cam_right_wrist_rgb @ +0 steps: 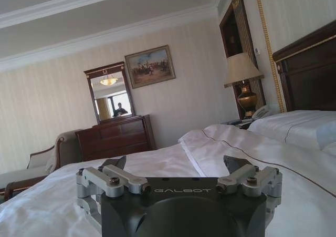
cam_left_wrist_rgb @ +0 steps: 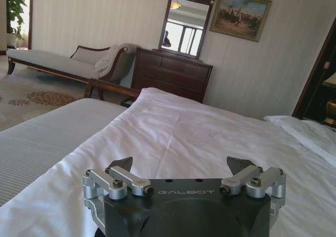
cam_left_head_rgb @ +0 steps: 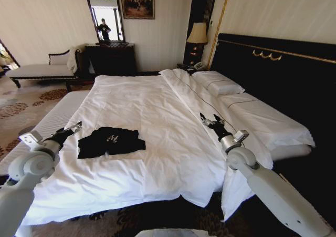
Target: Fold the clothes on the bed.
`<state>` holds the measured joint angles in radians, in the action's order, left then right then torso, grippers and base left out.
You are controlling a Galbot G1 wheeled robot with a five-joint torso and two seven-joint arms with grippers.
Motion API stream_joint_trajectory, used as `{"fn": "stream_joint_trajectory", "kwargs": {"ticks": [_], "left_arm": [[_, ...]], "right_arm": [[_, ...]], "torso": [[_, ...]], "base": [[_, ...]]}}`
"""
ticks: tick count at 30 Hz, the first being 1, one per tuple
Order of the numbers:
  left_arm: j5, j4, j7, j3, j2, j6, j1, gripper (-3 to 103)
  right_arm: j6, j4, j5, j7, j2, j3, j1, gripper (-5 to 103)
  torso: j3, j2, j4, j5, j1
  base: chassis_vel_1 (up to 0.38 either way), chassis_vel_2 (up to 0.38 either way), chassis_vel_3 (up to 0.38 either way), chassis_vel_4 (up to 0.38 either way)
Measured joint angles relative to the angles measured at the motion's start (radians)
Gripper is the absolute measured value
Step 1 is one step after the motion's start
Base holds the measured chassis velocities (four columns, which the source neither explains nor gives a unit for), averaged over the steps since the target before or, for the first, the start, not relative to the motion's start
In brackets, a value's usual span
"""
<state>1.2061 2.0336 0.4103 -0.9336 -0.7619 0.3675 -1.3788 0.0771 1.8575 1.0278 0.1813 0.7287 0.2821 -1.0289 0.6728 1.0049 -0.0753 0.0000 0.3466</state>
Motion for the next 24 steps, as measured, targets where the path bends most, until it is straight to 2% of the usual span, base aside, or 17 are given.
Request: {"fn": "stream_joint_trajectory", "kwargs": {"ticks": [11,24], "left_arm": [[-0.011,0.052,0.004,-0.003,-0.023,-0.003,-0.018,100],[-0.023,0.049,0.004,0.007,-0.032,-0.006,-0.017,100]], "right_arm": [[-0.003,0.027,-0.014,-0.024,0.003,0.051,-0.067,100],[-0.005,0.026,-0.028,-0.025,0.003,0.067,-0.090,100]], "torso": [[0.000,0.000,0.0001,0.0001,0.000],[0.000,0.000,0.0000,-0.0001,0.000]], "base": [[0.000,0.000,0.000,0.000],[0.000,0.000,0.000,0.000]]}}
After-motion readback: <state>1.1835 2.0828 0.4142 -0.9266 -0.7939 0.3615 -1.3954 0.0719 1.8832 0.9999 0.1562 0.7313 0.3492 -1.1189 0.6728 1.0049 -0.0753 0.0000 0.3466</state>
